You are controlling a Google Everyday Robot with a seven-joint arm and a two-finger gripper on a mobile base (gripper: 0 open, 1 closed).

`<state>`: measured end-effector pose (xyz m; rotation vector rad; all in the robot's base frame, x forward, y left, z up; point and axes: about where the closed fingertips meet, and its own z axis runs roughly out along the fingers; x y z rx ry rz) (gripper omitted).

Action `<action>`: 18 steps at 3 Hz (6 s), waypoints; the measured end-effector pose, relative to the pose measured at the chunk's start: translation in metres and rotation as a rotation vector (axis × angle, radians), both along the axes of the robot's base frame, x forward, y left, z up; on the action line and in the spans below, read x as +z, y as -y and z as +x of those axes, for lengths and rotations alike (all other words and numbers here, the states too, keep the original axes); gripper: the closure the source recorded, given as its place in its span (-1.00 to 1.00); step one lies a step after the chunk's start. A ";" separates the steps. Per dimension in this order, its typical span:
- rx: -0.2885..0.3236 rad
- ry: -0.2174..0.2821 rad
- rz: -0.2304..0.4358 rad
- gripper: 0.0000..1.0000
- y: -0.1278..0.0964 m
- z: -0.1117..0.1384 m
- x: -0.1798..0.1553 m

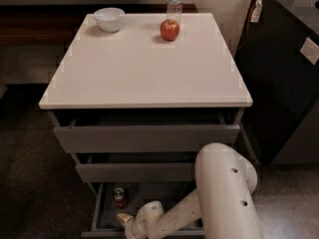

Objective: Pick coke can from bottom drawer and place on counter

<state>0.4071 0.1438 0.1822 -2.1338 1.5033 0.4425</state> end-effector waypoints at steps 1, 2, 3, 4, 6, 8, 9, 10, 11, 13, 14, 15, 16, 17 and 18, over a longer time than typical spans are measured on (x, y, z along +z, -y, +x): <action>-0.014 0.032 -0.001 -1.00 0.001 0.013 0.019; -0.018 0.038 -0.005 -1.00 0.001 0.031 0.041; -0.005 0.020 -0.015 -1.00 -0.001 0.039 0.050; 0.017 0.033 -0.009 -1.00 -0.005 0.044 0.069; -0.030 0.017 0.002 -1.00 -0.006 0.047 0.078; -0.141 -0.003 0.086 -1.00 -0.005 0.059 0.105; -0.211 -0.006 0.139 -1.00 0.004 0.071 0.105; -0.285 -0.011 0.182 -1.00 0.016 0.084 0.099; -0.365 -0.028 0.218 -1.00 0.027 0.100 0.084; -0.431 -0.048 0.248 -1.00 0.035 0.121 0.063; -0.457 -0.052 0.255 -1.00 0.035 0.140 0.049; -0.469 -0.061 0.259 -1.00 0.032 0.156 0.038; -0.432 -0.079 0.244 -1.00 -0.004 0.178 0.003; -0.423 -0.069 0.249 -1.00 -0.013 0.180 0.001; -0.416 -0.058 0.253 -1.00 -0.019 0.181 0.001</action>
Offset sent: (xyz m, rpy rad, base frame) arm 0.0439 -0.0028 0.0568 -0.0101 -0.0454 -0.0241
